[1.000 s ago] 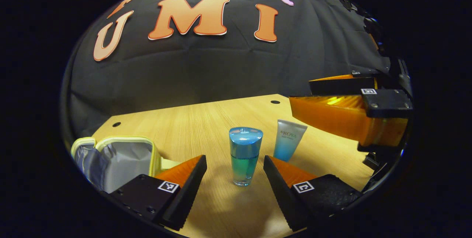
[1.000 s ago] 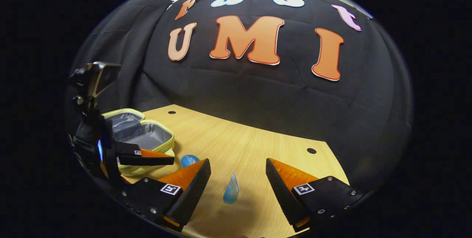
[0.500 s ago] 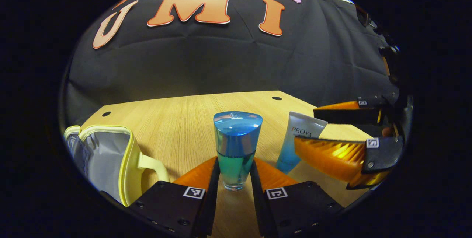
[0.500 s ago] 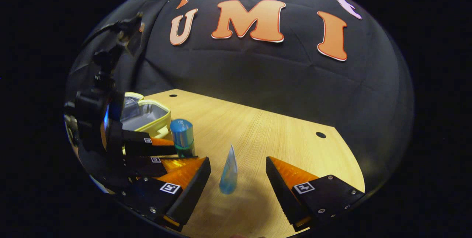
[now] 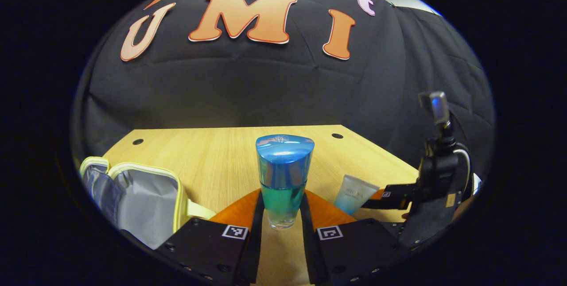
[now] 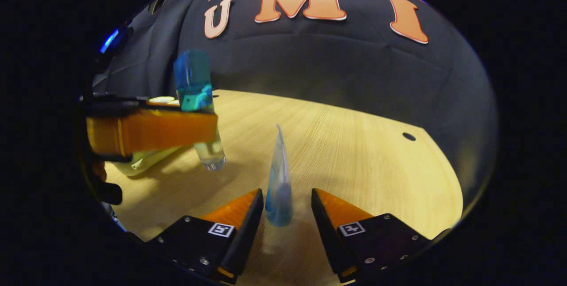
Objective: First open the suitcase, pack the skin care products into it, and then close the suitcase.
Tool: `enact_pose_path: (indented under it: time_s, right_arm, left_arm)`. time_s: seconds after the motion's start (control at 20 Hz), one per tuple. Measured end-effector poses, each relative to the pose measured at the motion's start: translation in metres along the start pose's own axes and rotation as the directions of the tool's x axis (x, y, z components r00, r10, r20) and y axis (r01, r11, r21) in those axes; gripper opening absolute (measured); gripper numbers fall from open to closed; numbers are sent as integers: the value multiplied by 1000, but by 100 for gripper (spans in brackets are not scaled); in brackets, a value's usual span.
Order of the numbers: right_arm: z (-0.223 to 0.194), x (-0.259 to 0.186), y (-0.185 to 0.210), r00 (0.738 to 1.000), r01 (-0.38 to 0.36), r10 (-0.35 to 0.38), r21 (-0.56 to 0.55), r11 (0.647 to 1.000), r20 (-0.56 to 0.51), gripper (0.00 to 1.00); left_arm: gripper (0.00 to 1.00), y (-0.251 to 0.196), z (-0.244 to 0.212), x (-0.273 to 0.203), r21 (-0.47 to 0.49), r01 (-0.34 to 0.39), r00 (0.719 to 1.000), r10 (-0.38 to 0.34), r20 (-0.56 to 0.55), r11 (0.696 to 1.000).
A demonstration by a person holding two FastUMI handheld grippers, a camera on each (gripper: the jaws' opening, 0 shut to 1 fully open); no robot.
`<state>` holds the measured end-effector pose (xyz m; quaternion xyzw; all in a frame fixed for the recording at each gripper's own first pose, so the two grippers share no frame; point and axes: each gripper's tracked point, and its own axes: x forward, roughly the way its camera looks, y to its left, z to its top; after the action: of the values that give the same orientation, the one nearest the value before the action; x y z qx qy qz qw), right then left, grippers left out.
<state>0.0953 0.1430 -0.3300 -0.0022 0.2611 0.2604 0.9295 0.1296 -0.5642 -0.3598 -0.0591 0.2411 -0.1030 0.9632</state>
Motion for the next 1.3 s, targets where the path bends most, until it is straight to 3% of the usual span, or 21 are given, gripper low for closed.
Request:
enact_pose_path:
  time_s: [0.15,0.25,0.4,0.6,0.8,1.1,1.3]
  right_arm:
    - [4,6,7,999,-32,32,34,999,-6,45]
    - [7,2,14,998,-57,59,63,996,-29,42]
    - [33,-17,29,995,-98,100,81,992,-24,42]
    - [75,-52,55,988,-156,156,27,987,4,42]
    - [110,-74,88,982,-189,189,-2,982,23,41]
    - [152,-82,153,970,-238,238,-10,971,52,41]
    - [155,-64,194,967,-255,254,29,967,33,41]
  left_arm:
    - [42,14,11,-14,-11,-45,999,45,3,999]
    - [44,27,21,-29,-21,-83,997,83,3,996]
    - [42,50,33,-58,-21,-159,987,159,-1,987]
    - [43,89,40,-101,-67,-243,970,240,-40,968]
    - [42,143,38,-145,-50,-328,942,323,-87,943]
    - [42,218,11,-171,-58,-331,930,315,-190,942]
    - [42,247,-44,-168,-25,-304,900,278,-334,952]
